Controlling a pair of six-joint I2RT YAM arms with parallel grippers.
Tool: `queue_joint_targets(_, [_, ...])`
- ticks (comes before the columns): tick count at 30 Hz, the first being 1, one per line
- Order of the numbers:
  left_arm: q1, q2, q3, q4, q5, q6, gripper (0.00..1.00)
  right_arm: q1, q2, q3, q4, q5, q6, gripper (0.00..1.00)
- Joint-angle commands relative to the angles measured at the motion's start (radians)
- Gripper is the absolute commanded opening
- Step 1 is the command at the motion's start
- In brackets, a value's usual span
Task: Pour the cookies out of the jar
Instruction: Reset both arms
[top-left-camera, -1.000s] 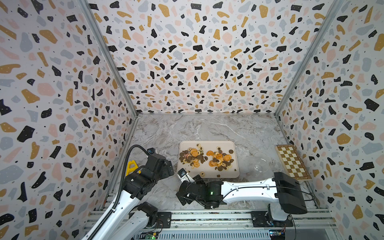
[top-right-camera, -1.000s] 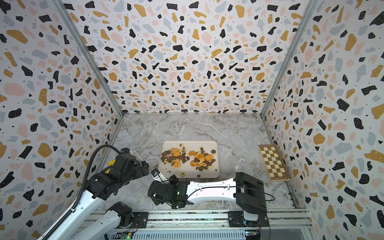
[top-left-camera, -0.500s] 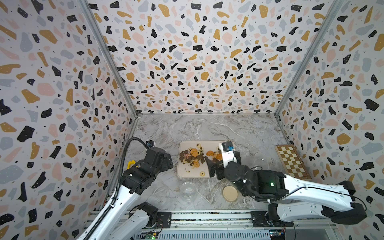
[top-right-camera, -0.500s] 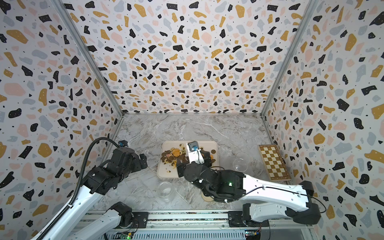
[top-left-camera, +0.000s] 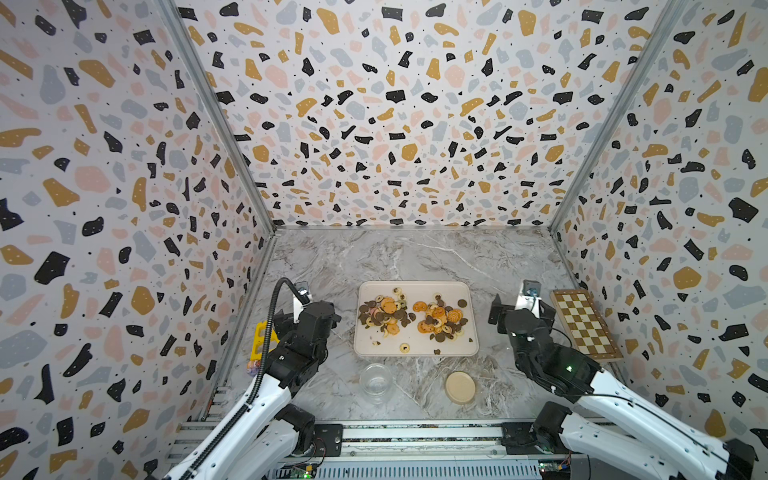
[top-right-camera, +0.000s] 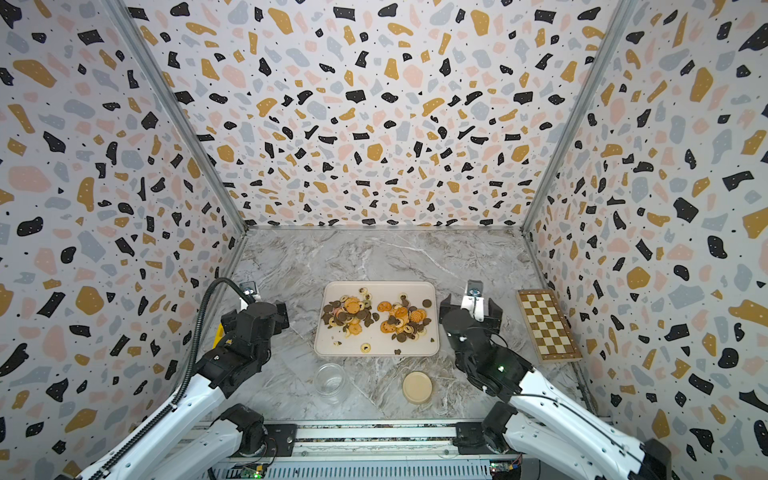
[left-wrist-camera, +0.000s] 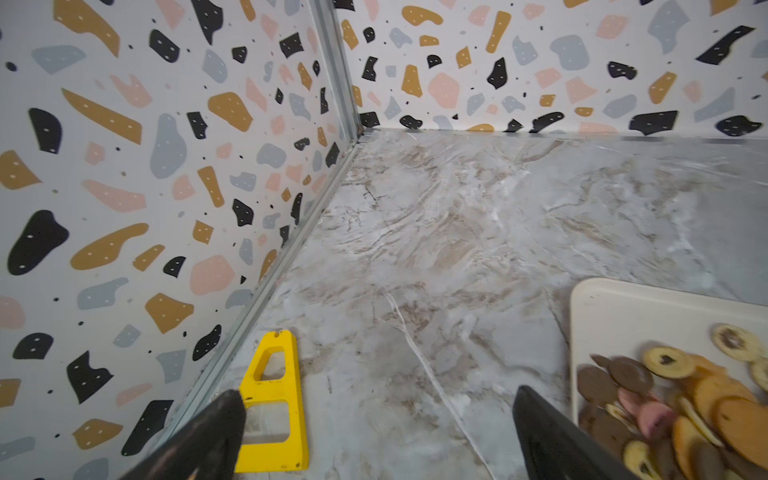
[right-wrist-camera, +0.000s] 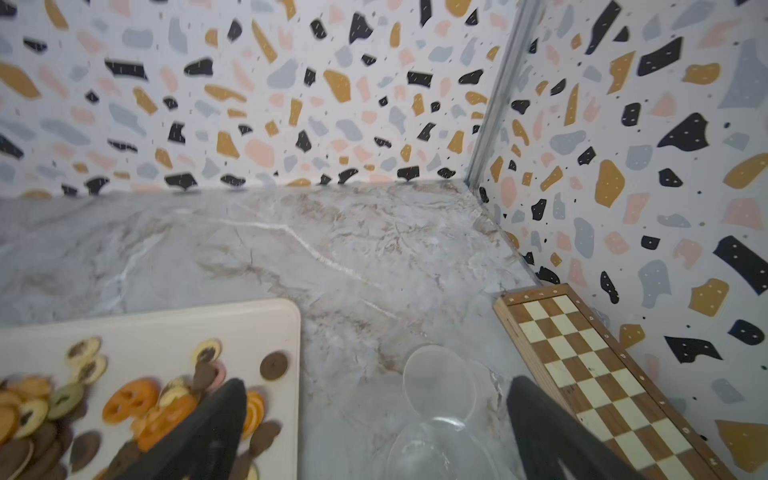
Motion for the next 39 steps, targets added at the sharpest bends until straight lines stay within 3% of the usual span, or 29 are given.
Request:
queue_joint_targets(1, [0.052, 0.044, -0.046, 0.298, -0.050, 0.082, 0.99, -0.127, -0.019, -0.083, 0.228, -0.040, -0.104, 1.00])
queue_joint_targets(5, [0.129, 0.114, -0.099, 0.441, -0.016, 0.110, 0.99, -0.327, 0.057, -0.161, 0.264, -0.056, -0.042, 1.00])
queue_joint_targets(9, [0.225, 0.134, -0.179, 0.603, 0.068, 0.162, 0.99, -0.441, 0.105, -0.260, 0.416, -0.047, -0.026, 1.00])
queue_joint_targets(13, [0.254, 0.202, -0.215, 0.732, 0.100, 0.188, 0.99, -0.511, 0.155, -0.360, 0.600, -0.053, 0.007, 1.00])
queue_joint_targets(19, [0.291, 0.349, -0.236, 0.839, 0.189, 0.164, 0.99, -0.525, 0.341, -0.431, 0.918, -0.087, -0.098, 1.00])
queue_joint_targets(21, [0.293, 0.397, -0.237, 0.873, 0.205, 0.174, 0.99, -0.532, 0.394, -0.445, 1.033, -0.129, -0.155, 0.99])
queue_joint_targets(25, [0.294, 0.462, -0.247, 0.959, 0.259, 0.178, 0.99, -0.605, 0.430, -0.495, 1.235, -0.373, -0.196, 0.99])
queue_joint_targets(31, [0.295, 0.543, -0.240, 1.030, 0.351, 0.225, 0.99, -0.614, 0.488, -0.469, 1.279, -0.445, -0.250, 0.99])
queue_joint_targets(39, [0.295, 0.608, -0.235, 1.076, 0.355, 0.230, 0.99, -0.607, 0.333, -0.458, 1.162, -0.291, -0.230, 0.99])
